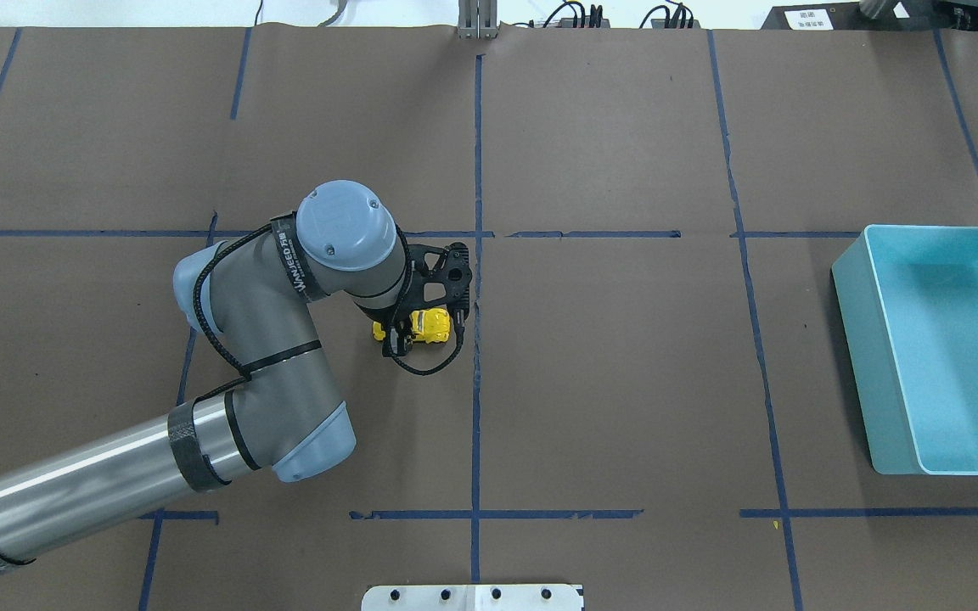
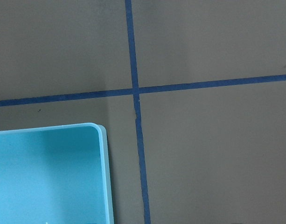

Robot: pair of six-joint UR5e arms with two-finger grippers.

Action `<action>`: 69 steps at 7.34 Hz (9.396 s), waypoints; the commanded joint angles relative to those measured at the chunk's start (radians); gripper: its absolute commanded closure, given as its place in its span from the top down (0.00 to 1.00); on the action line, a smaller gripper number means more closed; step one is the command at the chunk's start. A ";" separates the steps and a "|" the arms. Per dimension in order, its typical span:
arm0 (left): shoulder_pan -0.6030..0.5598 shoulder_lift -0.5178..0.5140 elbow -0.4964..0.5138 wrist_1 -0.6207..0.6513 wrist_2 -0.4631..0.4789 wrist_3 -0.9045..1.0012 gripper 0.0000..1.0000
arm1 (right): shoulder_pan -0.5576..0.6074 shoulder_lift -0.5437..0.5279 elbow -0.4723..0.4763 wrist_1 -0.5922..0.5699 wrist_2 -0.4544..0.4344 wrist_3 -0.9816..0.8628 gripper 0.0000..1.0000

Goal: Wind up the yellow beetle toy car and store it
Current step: 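Keep dragging the car backward with the left gripper to wind it, then release the car with the left gripper so it rolls toward the bin, then withdraw the left arm while the right gripper moves over the car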

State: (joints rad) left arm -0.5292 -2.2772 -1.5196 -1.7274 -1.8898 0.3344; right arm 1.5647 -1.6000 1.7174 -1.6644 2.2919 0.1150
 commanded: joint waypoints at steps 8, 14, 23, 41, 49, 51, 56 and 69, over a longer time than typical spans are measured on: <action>-0.006 0.036 -0.030 0.000 0.000 0.000 0.00 | 0.000 0.000 -0.001 0.000 0.000 0.000 1.00; -0.006 0.038 -0.030 0.000 0.000 0.012 0.00 | 0.000 0.000 -0.001 0.000 -0.002 0.000 1.00; -0.006 0.074 -0.060 -0.004 0.000 0.012 0.00 | 0.000 0.000 0.001 0.000 -0.003 -0.001 1.00; -0.006 0.127 -0.126 -0.006 0.001 0.072 1.00 | 0.000 0.000 0.001 0.000 -0.003 -0.001 1.00; -0.006 0.127 -0.126 -0.006 0.003 0.080 1.00 | -0.002 0.003 -0.001 0.000 -0.005 0.003 1.00; -0.011 0.127 -0.129 -0.006 0.004 0.080 1.00 | -0.011 0.034 0.001 0.002 -0.008 0.003 1.00; -0.318 0.182 -0.229 0.170 -0.102 0.075 1.00 | -0.196 0.042 0.277 0.008 -0.081 -0.009 1.00; -1.141 0.697 0.007 0.201 -0.508 -0.240 1.00 | -0.765 0.040 0.280 0.213 -0.227 -0.727 0.99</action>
State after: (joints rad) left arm -1.6358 -1.5887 -1.5247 -1.5385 -2.3966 0.2785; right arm 0.8301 -1.5583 2.0354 -1.5125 2.0901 -0.6123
